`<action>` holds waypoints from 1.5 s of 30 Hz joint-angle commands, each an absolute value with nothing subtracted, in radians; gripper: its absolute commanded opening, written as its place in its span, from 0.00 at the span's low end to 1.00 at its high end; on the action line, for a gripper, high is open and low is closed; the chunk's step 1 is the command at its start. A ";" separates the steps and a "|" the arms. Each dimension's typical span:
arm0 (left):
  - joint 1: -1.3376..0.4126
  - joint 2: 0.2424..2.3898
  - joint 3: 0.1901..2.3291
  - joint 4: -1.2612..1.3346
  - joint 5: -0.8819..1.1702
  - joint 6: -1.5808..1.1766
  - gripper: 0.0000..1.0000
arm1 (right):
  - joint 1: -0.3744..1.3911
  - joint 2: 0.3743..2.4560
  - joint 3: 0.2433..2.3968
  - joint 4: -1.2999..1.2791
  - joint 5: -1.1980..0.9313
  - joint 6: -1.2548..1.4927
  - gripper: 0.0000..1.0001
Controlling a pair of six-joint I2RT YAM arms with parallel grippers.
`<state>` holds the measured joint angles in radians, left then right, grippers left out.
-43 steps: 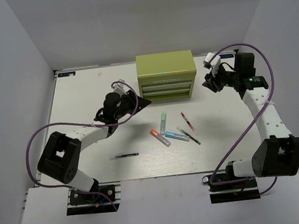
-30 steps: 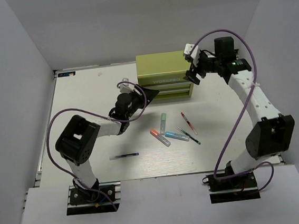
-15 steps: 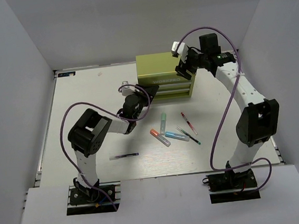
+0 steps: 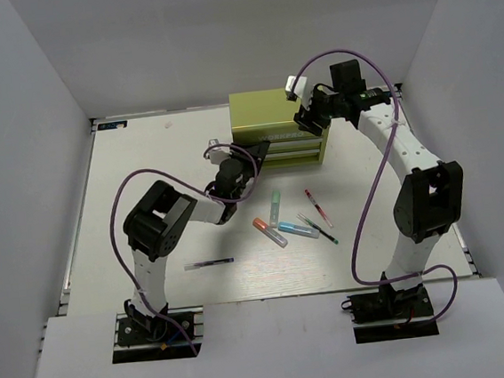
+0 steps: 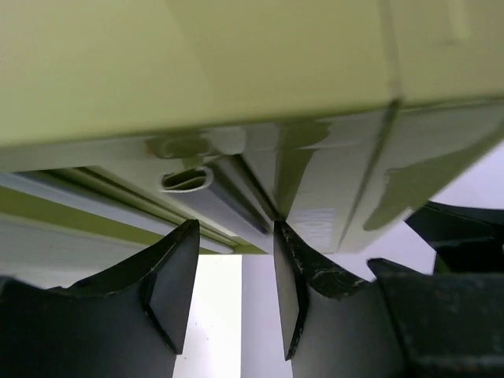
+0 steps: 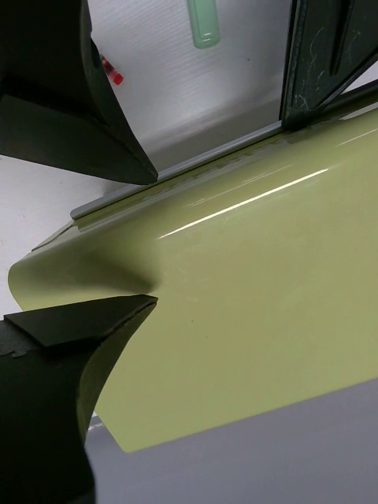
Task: Sort the stationery into containers
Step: Open the drawer at the center of the board.
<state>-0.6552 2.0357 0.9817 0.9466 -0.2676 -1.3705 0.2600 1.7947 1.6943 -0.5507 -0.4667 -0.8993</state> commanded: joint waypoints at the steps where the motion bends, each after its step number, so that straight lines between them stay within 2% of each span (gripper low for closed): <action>1: -0.658 2.037 1.025 0.934 -0.353 -1.397 0.52 | 0.267 1.796 1.743 -0.554 -0.456 -0.908 0.64; 14: -0.686 2.105 1.034 1.035 -0.511 -1.480 0.51 | 0.265 1.818 1.763 -0.577 -0.436 -0.917 0.64; 24: -0.686 2.195 0.994 1.351 -0.500 -1.489 0.54 | 0.268 1.819 1.759 -0.587 -0.436 -0.930 0.64; 28: -0.686 2.232 0.994 1.503 -0.500 -1.489 0.58 | 0.267 1.824 1.758 -0.589 -0.439 -0.930 0.64; 33: -0.686 2.273 1.015 1.572 -0.491 -1.471 0.68 | 0.265 1.825 1.756 -0.592 -0.434 -0.933 0.64; 40: -0.686 2.283 1.057 1.545 -0.482 -1.453 0.68 | 0.264 1.824 1.753 -0.592 -0.428 -0.940 0.64; 45: -0.686 2.283 1.066 1.511 -0.471 -1.433 0.56 | 0.267 1.827 1.747 -0.592 -0.425 -0.946 0.61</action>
<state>-0.7025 2.2837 1.0275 1.3731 -0.4530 -1.4677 0.2642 1.8168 1.7187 -0.5781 -0.4305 -0.9344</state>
